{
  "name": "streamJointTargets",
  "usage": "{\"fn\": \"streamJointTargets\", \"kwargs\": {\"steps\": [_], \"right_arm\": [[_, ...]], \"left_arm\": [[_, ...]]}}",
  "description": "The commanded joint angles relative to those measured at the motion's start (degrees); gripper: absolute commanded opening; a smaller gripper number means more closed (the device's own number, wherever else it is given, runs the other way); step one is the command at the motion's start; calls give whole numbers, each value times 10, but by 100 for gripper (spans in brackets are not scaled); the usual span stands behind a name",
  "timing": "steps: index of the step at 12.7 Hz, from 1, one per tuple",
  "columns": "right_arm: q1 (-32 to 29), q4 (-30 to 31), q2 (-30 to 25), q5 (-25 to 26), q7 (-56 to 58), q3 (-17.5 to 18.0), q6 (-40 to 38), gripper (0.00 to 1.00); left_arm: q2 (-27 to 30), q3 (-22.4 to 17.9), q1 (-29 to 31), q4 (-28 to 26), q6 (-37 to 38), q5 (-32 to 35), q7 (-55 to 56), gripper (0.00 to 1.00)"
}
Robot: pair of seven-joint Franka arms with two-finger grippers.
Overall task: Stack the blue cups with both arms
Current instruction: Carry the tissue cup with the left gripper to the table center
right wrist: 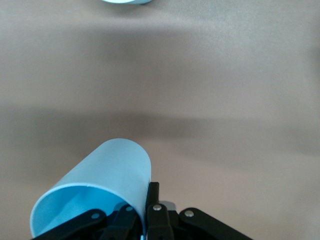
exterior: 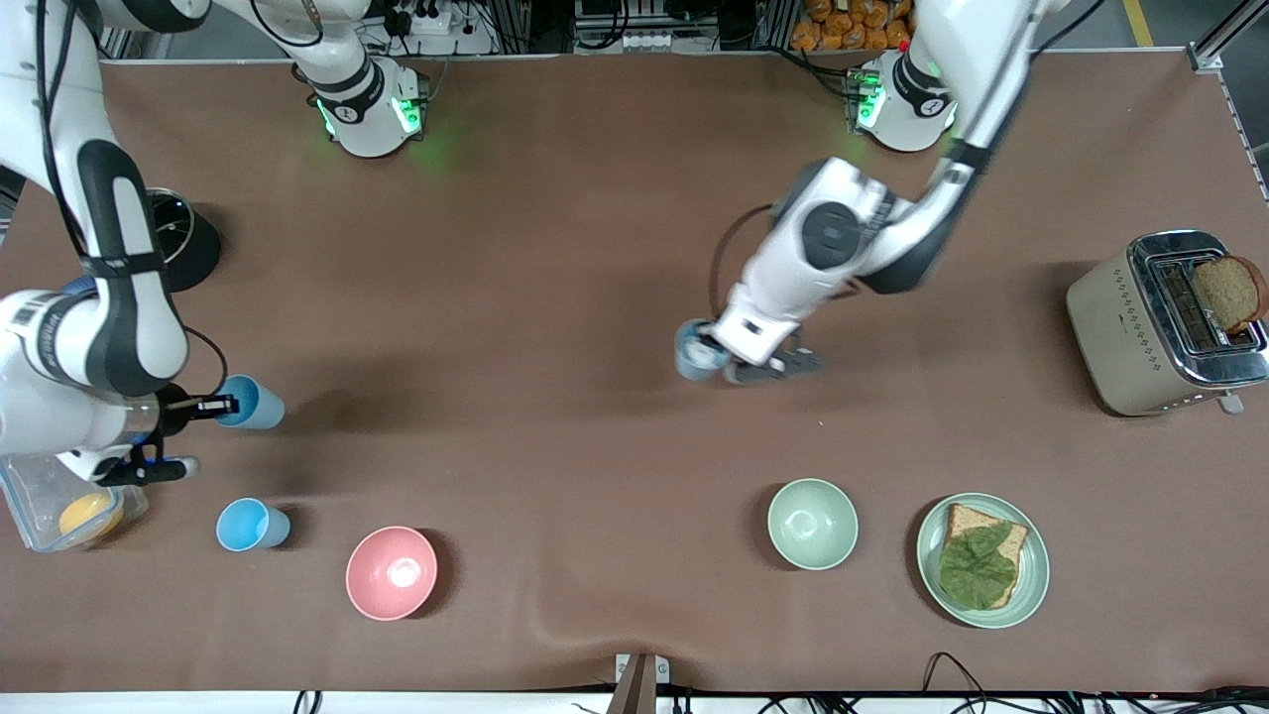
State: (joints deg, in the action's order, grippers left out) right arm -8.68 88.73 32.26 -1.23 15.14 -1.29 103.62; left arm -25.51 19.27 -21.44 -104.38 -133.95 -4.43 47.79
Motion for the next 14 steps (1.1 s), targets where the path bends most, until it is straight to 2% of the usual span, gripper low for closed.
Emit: {"fn": "streamJointTargets", "kwargs": {"steps": [1, 4, 6, 11, 12, 13, 14], "right_arm": [[-10, 10, -58, -10, 11, 5, -53, 0], [-9, 3, -88, -8, 10, 4, -97, 0], [-7, -19, -93, -7, 4, 4, -132, 0], [-5, -36, -89, -9, 0, 5, -166, 0], [-4, -36, -89, -9, 0, 5, -166, 0], [-5, -36, -89, -9, 0, 5, -167, 0], [-5, -36, -88, -10, 0, 5, -167, 0]], "left_arm": [[-51, -11, -64, 59, 1, 6, 73, 0], [-107, -15, -105, 106, -1, 79, 155, 0], [-150, -17, -132, 156, -3, 97, 190, 0], [-174, -49, -173, 162, -27, 113, 222, 0], [-177, -51, -175, 162, -27, 113, 234, 27], [-175, -51, -175, 161, -27, 115, 245, 98], [-169, -51, -175, 162, -26, 113, 249, 100]]}}
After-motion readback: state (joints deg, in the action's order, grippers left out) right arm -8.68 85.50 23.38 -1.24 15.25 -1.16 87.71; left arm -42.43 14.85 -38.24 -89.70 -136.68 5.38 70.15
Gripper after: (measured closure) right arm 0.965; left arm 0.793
